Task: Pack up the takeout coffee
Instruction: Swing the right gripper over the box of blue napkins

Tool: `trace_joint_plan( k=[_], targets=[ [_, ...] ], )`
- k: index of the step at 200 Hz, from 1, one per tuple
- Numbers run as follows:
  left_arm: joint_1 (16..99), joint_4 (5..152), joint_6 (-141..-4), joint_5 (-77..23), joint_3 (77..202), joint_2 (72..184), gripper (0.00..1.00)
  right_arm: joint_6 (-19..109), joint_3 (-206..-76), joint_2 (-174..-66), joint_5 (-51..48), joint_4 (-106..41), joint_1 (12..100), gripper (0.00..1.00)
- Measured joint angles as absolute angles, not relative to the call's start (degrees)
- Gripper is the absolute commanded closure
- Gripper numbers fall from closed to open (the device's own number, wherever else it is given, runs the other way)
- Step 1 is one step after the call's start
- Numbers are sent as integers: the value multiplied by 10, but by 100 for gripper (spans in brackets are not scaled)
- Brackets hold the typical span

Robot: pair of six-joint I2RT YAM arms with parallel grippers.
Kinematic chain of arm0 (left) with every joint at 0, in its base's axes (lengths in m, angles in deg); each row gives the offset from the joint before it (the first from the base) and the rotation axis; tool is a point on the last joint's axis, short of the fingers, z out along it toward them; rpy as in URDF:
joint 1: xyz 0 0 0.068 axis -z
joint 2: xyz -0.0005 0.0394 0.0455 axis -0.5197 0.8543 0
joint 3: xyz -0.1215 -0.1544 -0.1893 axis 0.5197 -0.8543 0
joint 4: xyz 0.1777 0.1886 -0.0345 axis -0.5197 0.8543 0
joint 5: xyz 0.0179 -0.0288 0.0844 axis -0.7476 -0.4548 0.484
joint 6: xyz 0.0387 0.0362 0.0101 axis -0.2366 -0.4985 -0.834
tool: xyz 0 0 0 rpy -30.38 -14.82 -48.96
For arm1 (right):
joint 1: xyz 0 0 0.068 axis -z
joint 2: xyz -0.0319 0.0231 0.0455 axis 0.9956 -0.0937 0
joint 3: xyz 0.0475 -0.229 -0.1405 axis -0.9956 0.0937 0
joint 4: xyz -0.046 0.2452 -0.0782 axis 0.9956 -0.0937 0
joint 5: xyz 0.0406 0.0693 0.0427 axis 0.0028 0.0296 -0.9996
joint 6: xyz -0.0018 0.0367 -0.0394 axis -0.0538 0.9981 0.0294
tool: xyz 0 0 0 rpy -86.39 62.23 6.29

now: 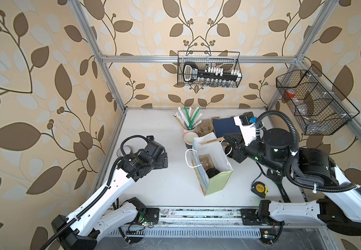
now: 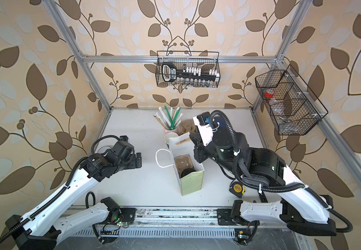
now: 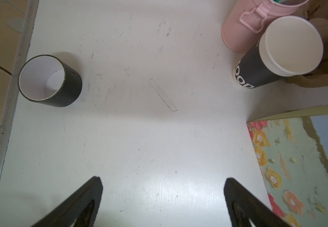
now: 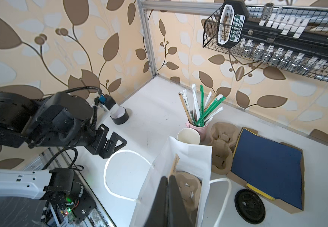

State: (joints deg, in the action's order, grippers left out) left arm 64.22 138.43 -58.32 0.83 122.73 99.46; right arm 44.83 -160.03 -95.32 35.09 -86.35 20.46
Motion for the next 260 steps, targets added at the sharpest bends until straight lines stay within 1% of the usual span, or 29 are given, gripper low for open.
trace_joint_plan(
  k=[30, 48, 53, 59, 70, 76, 86, 105, 108, 115, 137, 150, 165, 200, 217, 237, 260],
  targets=[
    [642, 1384, -583, 8, 1227, 996, 1, 462, -1575, -966, 376, -874, 203, 100],
    [642, 1384, -583, 8, 1227, 997, 1, 472, -1552, -994, 378, -875, 202, 100],
    [642, 1384, -583, 8, 1227, 998, 1, 474, -1547, -1005, 378, -875, 202, 92],
    [642, 1384, -583, 9, 1227, 998, 1, 479, -1541, -1019, 377, -875, 203, 85],
    [642, 1384, -583, 8, 1227, 999, 1, 481, -1533, -1043, 374, -876, 205, 78],
    [642, 1384, -583, 8, 1227, 999, 1, 483, -1531, -1053, 372, -876, 209, 72],
    [642, 1384, -583, 9, 1227, 999, 1, 495, -1531, -1065, 366, -877, 219, 59],
    [642, 1384, -583, 9, 1227, 999, 1, 501, -1531, -1068, 359, -878, 245, 44],
    [642, 1384, -583, 9, 1227, 999, 1, 499, -1532, -1068, 358, -878, 249, 39],
    [642, 1384, -583, 9, 1227, 999, 1, 499, -1536, -1067, 357, -879, 255, 32],
    [642, 1384, -583, 9, 1227, 1001, 1, 500, -1568, -1067, 355, -882, 266, 19],
    [642, 1384, -583, 9, 1227, 1003, 1, 501, -1595, -1064, 350, -881, 282, 17],
    [642, 1384, -583, 9, 1227, 1003, 1, 507, -1617, -1055, 339, -880, 331, 16],
    [642, 1384, -583, 9, 1227, 1003, 1, 537, -1626, -1039, 280, -874, 544, 15],
    [642, 1384, -583, 9, 1227, 1002, 1, 549, -1623, -1050, 261, -871, 619, 15],
    [642, 1384, -583, 9, 1227, 998, 1, 560, -1611, -1086, 246, -857, 665, 15],
    [642, 1384, -583, 10, 1227, 994, 1, 570, -1580, -1153, 235, -835, 680, 15]
  ],
)
